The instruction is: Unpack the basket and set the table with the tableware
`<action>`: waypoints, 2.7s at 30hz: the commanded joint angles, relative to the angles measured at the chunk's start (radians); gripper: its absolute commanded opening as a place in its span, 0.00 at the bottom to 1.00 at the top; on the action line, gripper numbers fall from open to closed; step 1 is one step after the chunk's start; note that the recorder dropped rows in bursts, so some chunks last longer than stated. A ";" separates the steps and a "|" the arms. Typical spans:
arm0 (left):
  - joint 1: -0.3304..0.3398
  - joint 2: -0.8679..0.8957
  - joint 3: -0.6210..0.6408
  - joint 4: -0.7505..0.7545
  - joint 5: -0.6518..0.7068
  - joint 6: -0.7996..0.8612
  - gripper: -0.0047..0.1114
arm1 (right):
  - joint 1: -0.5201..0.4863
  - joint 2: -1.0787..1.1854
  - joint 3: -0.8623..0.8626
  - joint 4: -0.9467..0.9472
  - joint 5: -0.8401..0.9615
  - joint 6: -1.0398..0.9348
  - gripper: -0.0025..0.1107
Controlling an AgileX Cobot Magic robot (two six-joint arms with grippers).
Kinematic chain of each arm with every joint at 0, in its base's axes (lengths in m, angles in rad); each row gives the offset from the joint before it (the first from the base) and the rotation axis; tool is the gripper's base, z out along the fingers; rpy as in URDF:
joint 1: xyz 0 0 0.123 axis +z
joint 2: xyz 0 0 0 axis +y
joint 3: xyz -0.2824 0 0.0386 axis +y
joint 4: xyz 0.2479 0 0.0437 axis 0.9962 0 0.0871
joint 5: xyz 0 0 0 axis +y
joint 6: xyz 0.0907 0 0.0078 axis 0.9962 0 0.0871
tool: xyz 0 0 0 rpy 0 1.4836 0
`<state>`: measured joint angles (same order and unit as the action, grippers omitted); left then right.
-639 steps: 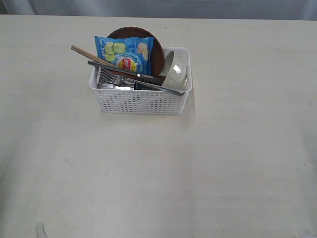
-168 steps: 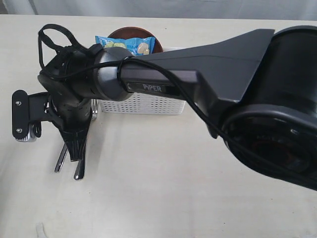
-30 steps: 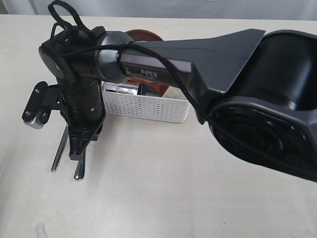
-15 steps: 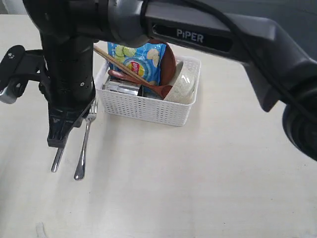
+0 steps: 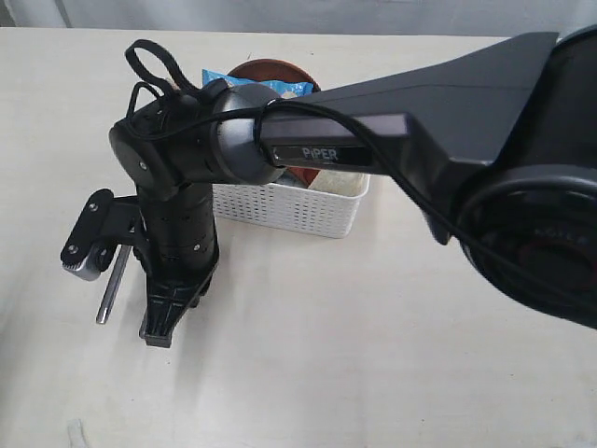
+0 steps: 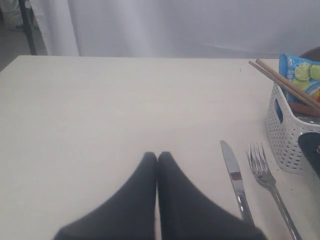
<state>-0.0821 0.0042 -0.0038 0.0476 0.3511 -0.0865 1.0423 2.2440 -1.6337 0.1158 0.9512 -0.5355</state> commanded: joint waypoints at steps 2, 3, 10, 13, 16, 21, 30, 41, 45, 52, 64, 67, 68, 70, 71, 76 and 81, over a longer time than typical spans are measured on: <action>0.003 -0.004 0.004 0.008 -0.009 0.004 0.04 | -0.003 0.032 -0.005 -0.010 -0.036 -0.010 0.02; 0.003 -0.004 0.004 0.008 -0.009 0.004 0.04 | -0.003 0.032 -0.005 -0.010 -0.038 -0.010 0.02; 0.003 -0.004 0.004 0.008 -0.009 0.004 0.04 | -0.003 0.032 -0.005 -0.003 -0.038 -0.011 0.02; 0.003 -0.004 0.004 0.008 -0.009 0.004 0.04 | -0.003 0.032 -0.005 0.023 -0.043 -0.027 0.02; 0.003 -0.004 0.004 0.008 -0.009 0.004 0.04 | -0.003 0.032 -0.005 0.039 -0.057 -0.037 0.02; 0.003 -0.004 0.004 0.008 -0.009 0.004 0.04 | -0.003 0.032 -0.005 0.044 -0.060 -0.050 0.02; 0.003 -0.004 0.004 0.008 -0.009 0.004 0.04 | -0.003 0.032 -0.005 0.083 -0.081 -0.079 0.02; 0.003 -0.004 0.004 0.008 -0.009 0.004 0.04 | -0.003 0.032 -0.005 0.085 -0.092 -0.090 0.02; 0.003 -0.004 0.004 0.008 -0.009 0.004 0.04 | -0.003 -0.006 -0.005 0.050 -0.084 -0.090 0.02; 0.003 -0.004 0.004 0.008 -0.009 0.004 0.04 | -0.004 -0.175 -0.005 -0.013 -0.033 -0.032 0.02; 0.003 -0.004 0.004 0.008 -0.009 0.004 0.04 | -0.154 -0.462 -0.005 -0.135 0.105 0.107 0.02; 0.003 -0.004 0.004 0.008 -0.009 0.004 0.04 | -0.231 -0.492 -0.005 -0.135 0.123 0.159 0.02; 0.003 -0.004 0.004 0.008 -0.009 0.004 0.04 | -0.257 -0.494 -0.005 -0.135 0.129 0.181 0.02; 0.003 -0.004 0.004 0.008 -0.009 0.004 0.04 | -0.303 -0.494 -0.005 -0.142 0.134 0.198 0.02; 0.003 -0.004 0.004 0.008 -0.009 0.004 0.04 | -0.324 -0.494 -0.005 -0.142 0.134 0.198 0.02; 0.003 -0.004 0.004 0.008 -0.009 0.004 0.04 | -0.384 -0.479 -0.005 -0.135 0.119 0.177 0.02; 0.003 -0.004 0.004 0.008 -0.009 0.004 0.04 | -0.402 -0.434 -0.005 -0.087 0.041 0.128 0.02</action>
<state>-0.0821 0.0042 -0.0038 0.0476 0.3511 -0.0865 0.6486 1.7856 -1.6380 0.0086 1.0398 -0.3758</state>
